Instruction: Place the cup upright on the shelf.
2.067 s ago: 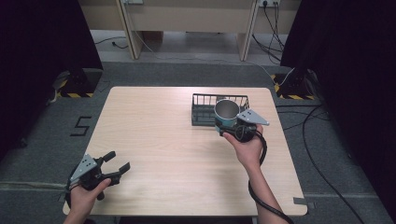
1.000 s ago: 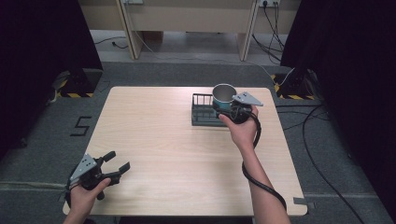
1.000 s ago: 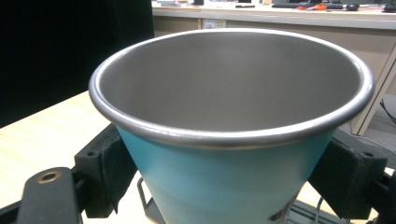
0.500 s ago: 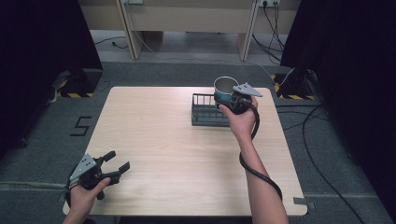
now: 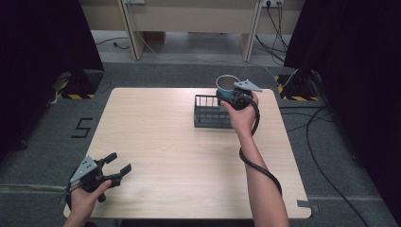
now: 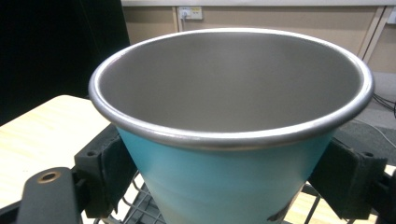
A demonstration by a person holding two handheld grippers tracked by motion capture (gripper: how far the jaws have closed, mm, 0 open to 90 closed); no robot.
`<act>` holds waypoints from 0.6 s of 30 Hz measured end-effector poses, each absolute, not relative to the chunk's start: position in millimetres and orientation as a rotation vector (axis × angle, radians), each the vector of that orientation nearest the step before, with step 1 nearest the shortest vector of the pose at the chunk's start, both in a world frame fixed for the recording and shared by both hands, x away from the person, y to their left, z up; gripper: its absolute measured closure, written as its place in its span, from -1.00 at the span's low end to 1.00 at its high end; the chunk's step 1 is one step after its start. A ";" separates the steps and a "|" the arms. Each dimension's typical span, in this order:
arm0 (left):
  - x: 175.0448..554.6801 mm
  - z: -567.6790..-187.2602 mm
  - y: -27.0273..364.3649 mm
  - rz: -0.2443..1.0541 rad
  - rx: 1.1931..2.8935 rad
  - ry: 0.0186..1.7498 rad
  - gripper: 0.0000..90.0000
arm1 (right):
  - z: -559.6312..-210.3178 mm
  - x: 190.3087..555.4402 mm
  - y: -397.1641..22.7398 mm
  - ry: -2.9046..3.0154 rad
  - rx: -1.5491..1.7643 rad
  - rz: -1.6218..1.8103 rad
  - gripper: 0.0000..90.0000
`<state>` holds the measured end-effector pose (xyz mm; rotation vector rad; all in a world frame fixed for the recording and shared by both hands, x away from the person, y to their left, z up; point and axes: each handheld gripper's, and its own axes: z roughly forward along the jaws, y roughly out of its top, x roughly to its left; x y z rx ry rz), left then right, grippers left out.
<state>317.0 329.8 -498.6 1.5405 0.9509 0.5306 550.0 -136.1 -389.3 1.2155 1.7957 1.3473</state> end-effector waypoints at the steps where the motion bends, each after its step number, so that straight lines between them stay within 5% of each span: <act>1: 317.0 -498.5 329.7 0.531 1.540 0.951 -0.66 | -390.5 552.7 -136.2 1.798 1.222 1.344 -0.62; 18: 317.0 -498.3 329.5 0.531 1.540 0.947 -0.66 | -406.1 567.0 -132.7 1.827 1.284 1.280 -0.62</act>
